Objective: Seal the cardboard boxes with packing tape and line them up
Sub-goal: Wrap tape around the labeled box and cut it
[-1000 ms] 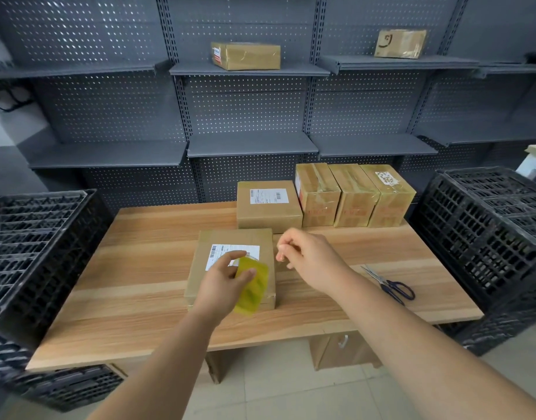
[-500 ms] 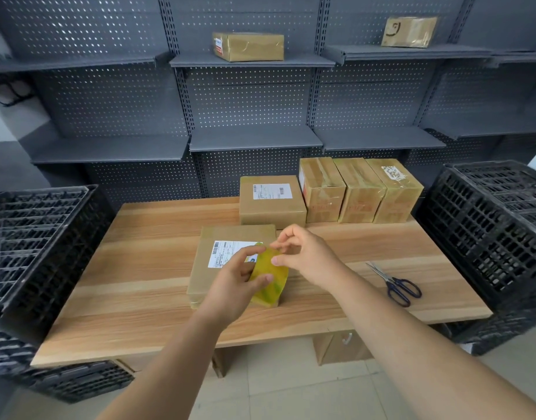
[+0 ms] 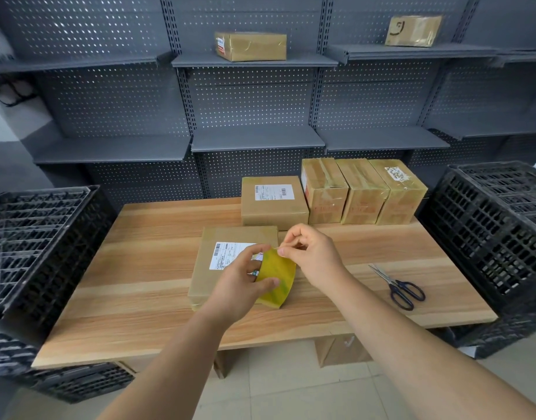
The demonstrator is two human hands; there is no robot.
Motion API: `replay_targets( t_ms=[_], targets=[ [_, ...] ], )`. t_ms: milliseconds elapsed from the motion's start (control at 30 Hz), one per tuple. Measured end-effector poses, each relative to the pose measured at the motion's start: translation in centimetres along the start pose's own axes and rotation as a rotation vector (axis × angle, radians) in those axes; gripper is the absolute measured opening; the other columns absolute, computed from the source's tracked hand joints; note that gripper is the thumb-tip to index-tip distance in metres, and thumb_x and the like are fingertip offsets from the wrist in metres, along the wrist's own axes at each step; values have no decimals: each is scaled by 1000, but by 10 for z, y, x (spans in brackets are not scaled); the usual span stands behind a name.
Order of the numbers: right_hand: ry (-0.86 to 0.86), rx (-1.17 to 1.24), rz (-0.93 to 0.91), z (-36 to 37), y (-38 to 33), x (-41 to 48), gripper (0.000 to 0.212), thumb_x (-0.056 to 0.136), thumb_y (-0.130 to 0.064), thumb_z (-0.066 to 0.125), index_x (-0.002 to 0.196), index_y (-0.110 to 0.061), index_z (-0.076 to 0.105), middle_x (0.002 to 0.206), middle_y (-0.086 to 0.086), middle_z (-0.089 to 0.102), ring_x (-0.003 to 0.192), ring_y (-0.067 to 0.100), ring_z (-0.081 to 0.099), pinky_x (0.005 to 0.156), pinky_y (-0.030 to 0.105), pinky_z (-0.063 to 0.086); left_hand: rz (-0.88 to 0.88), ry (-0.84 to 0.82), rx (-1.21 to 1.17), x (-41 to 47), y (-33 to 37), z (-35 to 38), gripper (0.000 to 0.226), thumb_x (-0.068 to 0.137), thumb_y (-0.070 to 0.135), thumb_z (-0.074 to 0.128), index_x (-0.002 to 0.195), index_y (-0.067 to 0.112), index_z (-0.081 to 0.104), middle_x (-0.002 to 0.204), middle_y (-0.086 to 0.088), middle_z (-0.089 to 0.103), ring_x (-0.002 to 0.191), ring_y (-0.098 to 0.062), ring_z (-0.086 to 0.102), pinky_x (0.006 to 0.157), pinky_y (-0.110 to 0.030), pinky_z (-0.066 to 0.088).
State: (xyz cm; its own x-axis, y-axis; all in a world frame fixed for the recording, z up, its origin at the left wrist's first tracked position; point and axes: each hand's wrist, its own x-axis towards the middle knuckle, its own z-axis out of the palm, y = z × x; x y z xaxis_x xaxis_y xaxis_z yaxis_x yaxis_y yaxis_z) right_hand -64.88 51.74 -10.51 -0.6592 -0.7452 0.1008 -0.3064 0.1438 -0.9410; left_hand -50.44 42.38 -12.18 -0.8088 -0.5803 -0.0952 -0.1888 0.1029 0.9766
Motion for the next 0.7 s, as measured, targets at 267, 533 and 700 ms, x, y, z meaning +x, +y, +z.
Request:
replay_targets(
  t_ms=[267, 533, 700],
  targets=[
    [18, 20, 50, -9, 2, -6, 23, 80, -3, 75, 74, -17, 57, 82, 15, 69, 69, 11, 56, 70, 26, 47, -26, 30, 50, 3, 4, 14, 53, 80, 14, 79, 112, 48, 53, 101, 7, 70, 85, -9, 65, 61, -12, 47],
    [-42, 85, 57, -12, -3, -3, 17, 87, -10, 71, 84, -19, 57, 93, 14, 70, 87, 26, 64, 81, 29, 47, -29, 35, 38, 10, 5, -7, 45, 82, 12, 77, 114, 38, 58, 98, 7, 74, 87, -15, 69, 73, -23, 54],
    [2, 174, 139, -15, -3, 9, 16, 89, -9, 69, 87, -17, 56, 89, 1, 60, 81, 10, 57, 72, 18, 45, -16, -33, -59, 10, 4, -8, 47, 80, 0, 75, 115, 27, 58, 100, 0, 74, 83, -17, 68, 73, -29, 54]
  ],
)
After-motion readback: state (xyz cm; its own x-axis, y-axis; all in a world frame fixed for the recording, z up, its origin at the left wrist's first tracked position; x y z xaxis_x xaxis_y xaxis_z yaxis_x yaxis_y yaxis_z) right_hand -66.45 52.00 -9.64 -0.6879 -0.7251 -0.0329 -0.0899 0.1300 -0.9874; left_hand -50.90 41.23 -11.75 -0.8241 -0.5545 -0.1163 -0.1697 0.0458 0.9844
